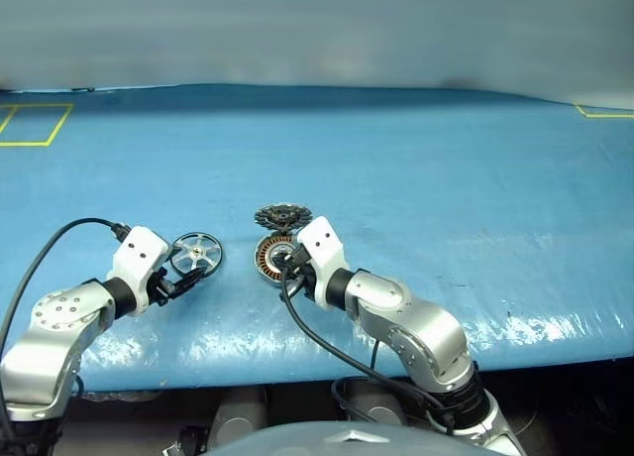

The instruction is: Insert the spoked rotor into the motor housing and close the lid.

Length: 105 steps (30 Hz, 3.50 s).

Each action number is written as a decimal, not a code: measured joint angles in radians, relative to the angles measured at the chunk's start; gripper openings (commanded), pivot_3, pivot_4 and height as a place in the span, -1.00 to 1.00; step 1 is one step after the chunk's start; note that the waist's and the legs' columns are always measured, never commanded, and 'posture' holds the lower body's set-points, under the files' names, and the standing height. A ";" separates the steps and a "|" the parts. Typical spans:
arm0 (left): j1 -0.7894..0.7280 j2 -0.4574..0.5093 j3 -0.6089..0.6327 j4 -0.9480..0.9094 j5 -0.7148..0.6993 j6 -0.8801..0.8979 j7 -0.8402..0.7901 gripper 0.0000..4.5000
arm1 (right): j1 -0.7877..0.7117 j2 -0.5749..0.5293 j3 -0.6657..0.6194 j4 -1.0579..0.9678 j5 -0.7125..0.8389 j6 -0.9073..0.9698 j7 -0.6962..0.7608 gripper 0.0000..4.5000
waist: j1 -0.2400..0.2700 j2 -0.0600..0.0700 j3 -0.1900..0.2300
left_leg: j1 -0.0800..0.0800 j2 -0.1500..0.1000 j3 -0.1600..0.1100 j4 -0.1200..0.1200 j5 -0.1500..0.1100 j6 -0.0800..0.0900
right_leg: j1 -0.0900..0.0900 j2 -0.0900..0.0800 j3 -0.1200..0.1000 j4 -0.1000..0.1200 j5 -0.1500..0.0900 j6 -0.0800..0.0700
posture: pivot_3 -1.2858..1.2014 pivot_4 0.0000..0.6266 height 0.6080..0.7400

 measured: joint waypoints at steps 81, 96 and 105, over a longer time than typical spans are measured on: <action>-0.114 0.036 -0.019 -0.055 -0.040 0.087 -0.036 -0.49 | 0.089 -0.114 -0.004 -0.023 -0.003 -0.189 0.077 -1.00 | 0.005 0.000 0.000 | 0.000 0.000 0.000 0.000 0.000 0.000 | 0.000 0.000 0.000 0.000 0.000 0.001 | 0.03 -0.52 1.00; -0.339 0.197 -0.258 -0.090 -0.102 0.092 -0.321 -0.49 | 0.314 -0.223 -0.042 -0.043 -0.044 -0.513 0.153 -1.00 | 0.004 -0.001 0.001 | 0.000 0.000 0.002 0.001 0.000 0.000 | 0.001 0.000 0.001 0.000 -0.001 -0.001 | 0.03 -0.52 1.00; -0.514 0.148 -0.424 0.039 -0.038 0.044 -0.380 -0.49 | 0.382 -0.184 -0.081 -0.013 -0.044 -0.631 0.148 -1.00 | 0.008 -0.002 0.001 | 0.000 0.000 0.002 0.002 0.000 0.000 | 0.001 0.001 0.001 0.000 0.000 0.000 | 0.03 -0.52 1.00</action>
